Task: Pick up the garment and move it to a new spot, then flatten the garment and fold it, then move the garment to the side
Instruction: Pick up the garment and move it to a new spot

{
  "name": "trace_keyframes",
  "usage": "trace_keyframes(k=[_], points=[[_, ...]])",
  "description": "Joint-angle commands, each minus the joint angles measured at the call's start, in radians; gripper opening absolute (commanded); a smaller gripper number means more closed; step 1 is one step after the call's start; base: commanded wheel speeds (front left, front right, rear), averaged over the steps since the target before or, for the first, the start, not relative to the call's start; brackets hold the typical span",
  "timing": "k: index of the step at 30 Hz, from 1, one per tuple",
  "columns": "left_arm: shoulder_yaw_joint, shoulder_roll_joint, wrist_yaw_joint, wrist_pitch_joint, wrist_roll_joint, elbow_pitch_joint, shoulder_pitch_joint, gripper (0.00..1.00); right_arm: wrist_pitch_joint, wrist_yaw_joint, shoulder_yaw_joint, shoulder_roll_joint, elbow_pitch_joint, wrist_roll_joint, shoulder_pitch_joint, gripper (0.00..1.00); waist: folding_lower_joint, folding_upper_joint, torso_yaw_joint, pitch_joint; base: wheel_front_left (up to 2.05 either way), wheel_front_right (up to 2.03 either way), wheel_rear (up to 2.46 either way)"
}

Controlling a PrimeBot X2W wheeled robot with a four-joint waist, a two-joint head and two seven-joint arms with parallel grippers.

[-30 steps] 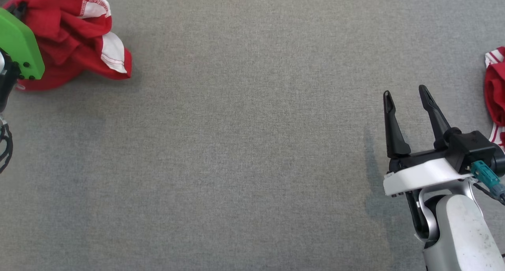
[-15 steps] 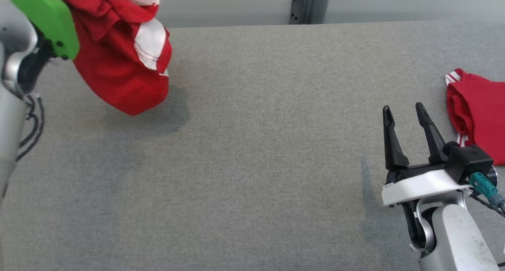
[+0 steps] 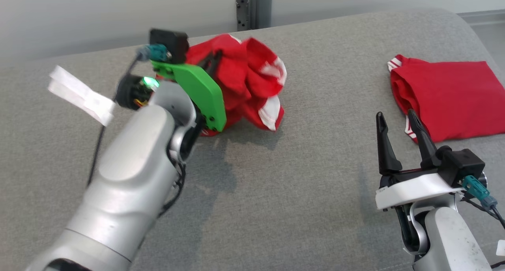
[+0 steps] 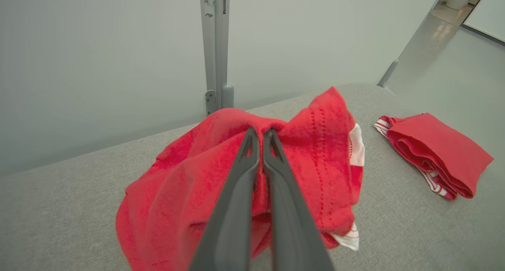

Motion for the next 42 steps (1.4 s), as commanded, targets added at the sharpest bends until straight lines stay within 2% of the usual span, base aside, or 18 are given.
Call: trace_keyframes(k=[1,5,9,16,17,18,19,26,31,36,42], points=[[-0.016,-0.023,0.005,-0.023,0.007,0.025,0.034,0.0,-0.005,0.0,0.003,-0.002,0.005,0.01,-0.012,1.0,0.0001,-0.0001,-0.057,0.03,0.0,0.0,0.0],[-0.052,-0.077,0.006,-0.096,-0.01,0.091,0.093,0.0,-0.008,0.0,0.013,-0.002,0.016,0.017,-0.022,1.0,0.0001,-0.0001,-0.104,0.052,0.0,0.0,0.0],[-0.095,-0.095,0.012,-0.156,-0.044,0.133,0.132,0.0,-0.01,0.0,0.028,-0.001,0.028,0.024,-0.027,1.0,0.0001,-0.0001,-0.148,0.064,0.0,0.0,0.0],[-0.237,-0.095,0.063,-0.252,-0.157,0.058,0.148,0.0,-0.009,0.0,0.047,-0.001,0.036,0.036,-0.029,1.0,0.0001,-0.0001,-0.189,0.068,0.0,0.0,0.0],[-0.257,-0.095,0.072,-0.261,-0.172,0.054,0.144,0.29,-0.009,0.0,0.049,-0.001,0.038,0.038,-0.03,1.0,0.0001,-0.0001,-0.192,0.067,0.0,0.0,0.0],[-0.279,-0.094,0.077,-0.268,-0.179,0.054,0.141,0.74,-0.009,0.0,0.052,-0.001,0.039,0.041,-0.03,1.0,0.0001,-0.0001,-0.194,0.067,0.0,0.0,0.0],[-0.296,-0.094,0.083,-0.277,-0.191,0.054,0.136,1.0,-0.009,0.0,0.054,-0.001,0.041,0.042,-0.03,1.0,0.0001,-0.0001,-0.195,0.066,0.0,0.0,0.0],[-0.376,-0.094,0.075,-0.346,-0.226,0.095,0.124,1.0,-0.009,0.0,0.037,-0.001,0.042,0.035,-0.012,1.0,0.0001,-0.0001,-0.154,0.054,0.0,0.0,0.0],[-0.378,-0.095,0.06,-0.404,-0.205,0.109,0.114,1.0,-0.009,0.0,0.014,-0.002,0.037,0.016,0.006,1.0,0.0001,-0.0001,-0.095,0.02,0.0,0.0,0.0],[-0.331,-0.069,0.06,-0.428,-0.165,0.087,0.128,1.0,-0.009,0.0,0.004,-0.002,0.039,-0.002,0.026,1.0,0.0001,-0.0001,-0.037,-0.027,0.0,0.0,0.0],[-0.22,-0.001,0.097,-0.427,-0.062,-0.048,0.226,1.0,-0.009,0.0,-0.008,-0.002,0.048,-0.022,0.045,1.0,0.0001,-0.0001,0.022,-0.079,0.0,0.0,0.0]])
